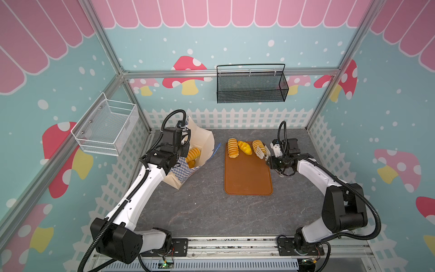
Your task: Take the fake bread out of the paper bag
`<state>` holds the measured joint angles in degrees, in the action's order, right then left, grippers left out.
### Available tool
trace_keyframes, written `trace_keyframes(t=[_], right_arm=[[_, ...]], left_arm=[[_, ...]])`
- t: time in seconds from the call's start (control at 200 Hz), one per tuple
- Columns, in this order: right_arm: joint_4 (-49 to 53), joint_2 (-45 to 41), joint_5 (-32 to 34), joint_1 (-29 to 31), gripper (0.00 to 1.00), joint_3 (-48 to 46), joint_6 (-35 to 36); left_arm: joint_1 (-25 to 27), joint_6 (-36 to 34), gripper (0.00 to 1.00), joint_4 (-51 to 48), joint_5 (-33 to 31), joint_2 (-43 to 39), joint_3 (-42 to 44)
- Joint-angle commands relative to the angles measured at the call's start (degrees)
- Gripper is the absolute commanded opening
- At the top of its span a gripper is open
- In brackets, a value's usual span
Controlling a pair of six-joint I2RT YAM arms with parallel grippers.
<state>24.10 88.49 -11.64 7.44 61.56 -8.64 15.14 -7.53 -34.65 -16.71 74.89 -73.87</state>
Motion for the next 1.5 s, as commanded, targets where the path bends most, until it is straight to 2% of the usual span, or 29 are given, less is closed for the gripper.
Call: trace_keyframes(t=[0.0,0.36,0.645,1.161,1.351,1.491], right_arm=[[-0.2,-2.2,-1.4,-0.2,0.46,1.4,0.6],[-2.4,3.3,-0.3,-0.1,0.44,2.4,2.4],[-0.9,2.7,0.2,-0.1,0.53,3.0,2.8],[1.7,0.5,0.4,-0.1,0.57,5.7,2.8],[4.2,-2.6,0.1,0.1,0.56,8.6,3.0],[5.8,-4.5,-0.8,0.6,0.55,10.8,3.4]], left_arm=[[0.3,-0.4,0.0,0.8,1.8,-0.5,0.8],[0.3,-0.6,0.0,0.8,1.8,-1.2,1.3],[0.4,-0.8,0.0,0.8,2.2,-1.0,1.2],[0.2,-1.7,0.0,0.7,1.4,-1.0,0.8],[-2.6,-3.2,0.0,-0.2,0.0,-0.7,-3.5],[-3.4,-7.4,0.0,-1.3,-2.5,1.9,-8.7]])
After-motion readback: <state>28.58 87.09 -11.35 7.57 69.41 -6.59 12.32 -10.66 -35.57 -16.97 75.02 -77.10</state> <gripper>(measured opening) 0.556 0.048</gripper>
